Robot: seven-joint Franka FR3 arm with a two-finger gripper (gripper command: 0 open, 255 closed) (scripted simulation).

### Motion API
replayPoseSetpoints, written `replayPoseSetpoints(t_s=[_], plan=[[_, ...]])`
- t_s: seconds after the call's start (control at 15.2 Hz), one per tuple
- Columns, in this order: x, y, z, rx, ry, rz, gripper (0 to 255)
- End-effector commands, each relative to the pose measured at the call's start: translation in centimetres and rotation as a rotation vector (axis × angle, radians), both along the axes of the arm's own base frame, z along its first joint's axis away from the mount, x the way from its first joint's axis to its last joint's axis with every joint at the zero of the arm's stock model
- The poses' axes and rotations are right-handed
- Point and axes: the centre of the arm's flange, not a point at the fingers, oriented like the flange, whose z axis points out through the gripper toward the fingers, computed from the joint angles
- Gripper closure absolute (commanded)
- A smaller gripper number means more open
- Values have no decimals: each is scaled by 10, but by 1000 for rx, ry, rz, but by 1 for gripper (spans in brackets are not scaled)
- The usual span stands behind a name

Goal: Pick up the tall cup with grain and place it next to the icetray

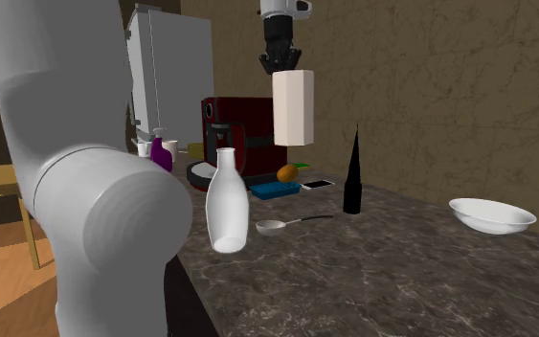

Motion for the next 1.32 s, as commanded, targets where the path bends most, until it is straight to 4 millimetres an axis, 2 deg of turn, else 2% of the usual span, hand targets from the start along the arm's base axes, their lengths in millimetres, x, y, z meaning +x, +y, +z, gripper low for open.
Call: replayPoseSetpoints(t_s=[0.0,0.53,1.25], plan=[[19,16,1,1,-1,-1,255],[100,85,1,1,-1,-1,255],[100,85,-57,1,-1,-1,255]])
